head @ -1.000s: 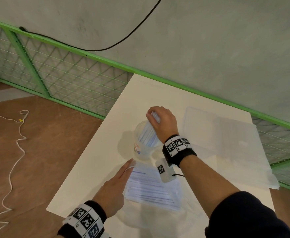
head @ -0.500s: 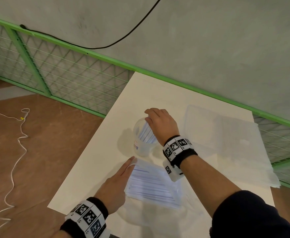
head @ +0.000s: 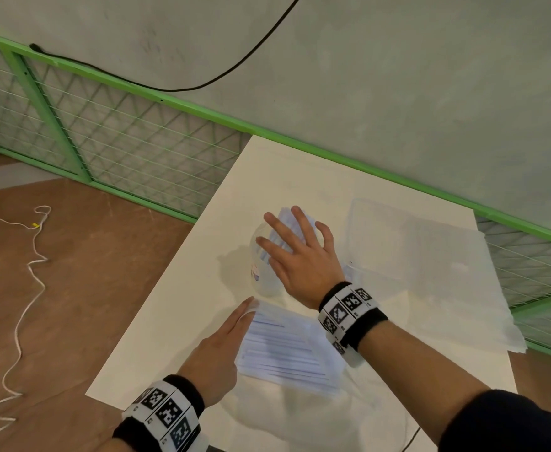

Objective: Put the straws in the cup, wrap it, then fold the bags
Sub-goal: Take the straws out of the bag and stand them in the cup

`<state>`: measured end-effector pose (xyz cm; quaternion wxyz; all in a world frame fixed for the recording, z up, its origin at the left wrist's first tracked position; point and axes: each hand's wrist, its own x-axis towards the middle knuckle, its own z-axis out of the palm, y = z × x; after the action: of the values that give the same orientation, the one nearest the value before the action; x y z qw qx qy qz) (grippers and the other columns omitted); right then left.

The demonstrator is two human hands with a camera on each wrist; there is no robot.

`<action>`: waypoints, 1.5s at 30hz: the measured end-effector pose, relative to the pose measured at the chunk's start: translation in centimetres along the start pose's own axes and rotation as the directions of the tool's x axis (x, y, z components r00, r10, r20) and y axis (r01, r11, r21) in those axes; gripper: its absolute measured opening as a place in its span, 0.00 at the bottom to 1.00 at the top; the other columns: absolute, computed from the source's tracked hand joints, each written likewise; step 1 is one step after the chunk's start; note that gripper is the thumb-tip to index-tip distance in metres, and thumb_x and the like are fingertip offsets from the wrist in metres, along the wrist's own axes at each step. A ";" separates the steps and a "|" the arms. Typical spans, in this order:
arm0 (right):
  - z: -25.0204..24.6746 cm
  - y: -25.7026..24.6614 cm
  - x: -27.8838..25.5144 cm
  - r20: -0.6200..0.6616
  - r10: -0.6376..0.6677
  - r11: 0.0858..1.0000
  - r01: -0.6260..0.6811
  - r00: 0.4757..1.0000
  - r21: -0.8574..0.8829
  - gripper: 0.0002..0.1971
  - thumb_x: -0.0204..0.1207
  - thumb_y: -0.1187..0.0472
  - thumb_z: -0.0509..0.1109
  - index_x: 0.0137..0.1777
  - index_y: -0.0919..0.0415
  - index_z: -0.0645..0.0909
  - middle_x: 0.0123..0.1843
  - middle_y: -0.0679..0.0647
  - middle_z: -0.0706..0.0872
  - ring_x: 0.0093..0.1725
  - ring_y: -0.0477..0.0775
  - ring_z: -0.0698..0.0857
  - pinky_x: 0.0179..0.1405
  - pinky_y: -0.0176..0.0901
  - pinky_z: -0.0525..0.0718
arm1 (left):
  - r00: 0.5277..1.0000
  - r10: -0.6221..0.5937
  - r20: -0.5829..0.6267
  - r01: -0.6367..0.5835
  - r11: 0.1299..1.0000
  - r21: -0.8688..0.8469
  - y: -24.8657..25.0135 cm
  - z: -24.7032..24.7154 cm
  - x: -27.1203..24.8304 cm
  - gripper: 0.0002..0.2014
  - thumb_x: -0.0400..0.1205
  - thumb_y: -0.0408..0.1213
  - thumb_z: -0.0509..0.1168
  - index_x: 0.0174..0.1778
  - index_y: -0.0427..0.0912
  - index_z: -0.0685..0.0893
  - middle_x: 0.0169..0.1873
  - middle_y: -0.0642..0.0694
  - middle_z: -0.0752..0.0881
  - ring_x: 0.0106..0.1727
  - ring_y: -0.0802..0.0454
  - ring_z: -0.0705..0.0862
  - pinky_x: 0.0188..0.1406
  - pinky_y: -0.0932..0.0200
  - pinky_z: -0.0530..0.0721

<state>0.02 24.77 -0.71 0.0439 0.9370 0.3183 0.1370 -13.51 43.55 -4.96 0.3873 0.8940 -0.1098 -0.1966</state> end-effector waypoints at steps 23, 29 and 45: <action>1.1 2.3 6.3 0.046 0.490 0.564 -0.357 0.871 0.745 0.15 0.82 0.52 0.69 0.66 0.52 0.84 0.65 0.49 0.87 0.65 0.50 0.83 0.68 0.41 0.76 | 1.000 0.002 -0.011 -0.002 1.000 -0.020 0.1 -0.2 -1.0 0.51 0.71 0.17 0.52 0.83 0.64 0.43 0.78 0.78 0.37 0.77 0.54 0.70 0.72 0.52 0.75; 1.0 2.0 6.6 0.022 0.522 0.530 -0.344 0.853 0.775 0.10 0.81 0.54 0.71 0.55 0.57 0.89 0.54 0.51 0.91 0.56 0.50 0.86 0.61 0.43 0.81 | 1.000 -0.001 -0.018 0.000 1.000 -0.029 0.2 -0.2 -1.1 0.50 0.72 0.17 0.52 0.82 0.65 0.42 0.77 0.79 0.37 0.77 0.55 0.69 0.73 0.56 0.74; -4.6 0.1 5.3 -0.277 0.478 0.742 -0.214 0.834 0.635 0.14 0.79 0.58 0.58 0.57 0.55 0.84 0.60 0.50 0.84 0.62 0.53 0.80 0.59 0.50 0.72 | 1.000 -0.001 -0.012 0.000 1.000 -0.026 0.0 -0.1 -0.7 0.51 0.71 0.16 0.52 0.82 0.65 0.41 0.78 0.78 0.37 0.78 0.58 0.67 0.72 0.59 0.75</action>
<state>2.84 27.88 4.98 -0.3402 0.8950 0.1618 0.2389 -14.08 43.89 -4.67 0.3996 0.8901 -0.1045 -0.1926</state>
